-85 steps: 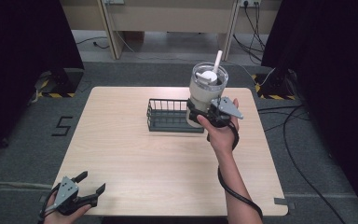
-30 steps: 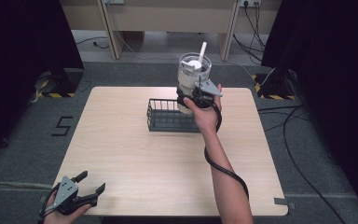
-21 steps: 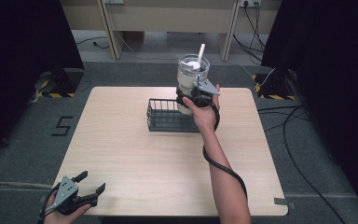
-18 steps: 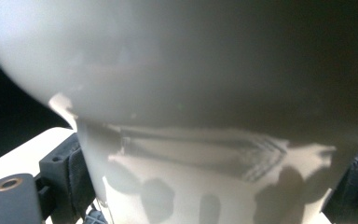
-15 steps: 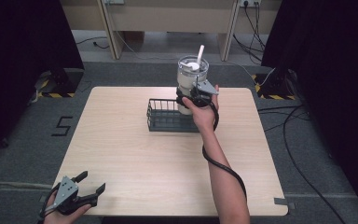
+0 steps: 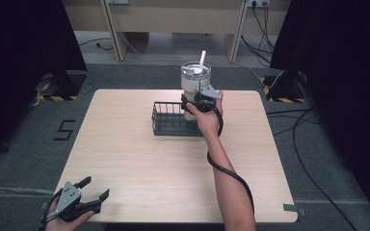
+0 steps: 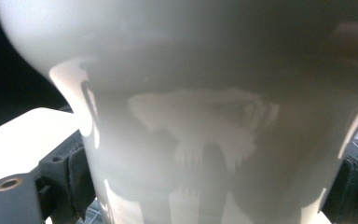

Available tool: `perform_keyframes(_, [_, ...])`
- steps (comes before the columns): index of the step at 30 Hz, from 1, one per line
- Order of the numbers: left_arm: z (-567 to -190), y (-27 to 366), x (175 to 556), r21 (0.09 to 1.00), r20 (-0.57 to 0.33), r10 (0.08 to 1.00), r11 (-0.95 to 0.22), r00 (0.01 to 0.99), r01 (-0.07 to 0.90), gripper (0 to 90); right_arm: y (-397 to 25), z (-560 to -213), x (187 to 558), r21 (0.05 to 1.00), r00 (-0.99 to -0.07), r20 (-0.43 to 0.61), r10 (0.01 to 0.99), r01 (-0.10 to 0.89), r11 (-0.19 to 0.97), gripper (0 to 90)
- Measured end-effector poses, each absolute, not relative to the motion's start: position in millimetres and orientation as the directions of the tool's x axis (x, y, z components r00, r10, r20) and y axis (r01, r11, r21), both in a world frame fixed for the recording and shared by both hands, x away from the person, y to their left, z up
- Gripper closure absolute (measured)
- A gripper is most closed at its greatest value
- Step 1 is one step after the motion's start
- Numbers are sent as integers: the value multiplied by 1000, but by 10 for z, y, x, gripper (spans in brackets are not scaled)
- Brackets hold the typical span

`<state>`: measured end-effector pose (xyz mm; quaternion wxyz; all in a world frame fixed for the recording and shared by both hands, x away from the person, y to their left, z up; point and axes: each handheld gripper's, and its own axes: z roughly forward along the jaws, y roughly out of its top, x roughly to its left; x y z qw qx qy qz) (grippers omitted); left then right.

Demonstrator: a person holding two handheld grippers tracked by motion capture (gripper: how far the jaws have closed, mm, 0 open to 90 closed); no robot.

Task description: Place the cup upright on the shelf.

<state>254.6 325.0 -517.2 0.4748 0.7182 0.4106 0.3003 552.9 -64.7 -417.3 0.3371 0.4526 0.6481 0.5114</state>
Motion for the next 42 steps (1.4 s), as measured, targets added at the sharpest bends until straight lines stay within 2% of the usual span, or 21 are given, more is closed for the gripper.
perform_keyframes(20, [-5176, 3247, 2550, 929, 39, 873, -211, 486, 305, 168, -685, -4374, 5540, 959, -349, 9, 937, 269, 91, 107])
perform_keyframes(42, [-5169, 3234, 2540, 927, 51, 869, -225, 493, 299, 168, -685, -4460, 5436, 969, -348, -10, 937, 228, 95, 105])
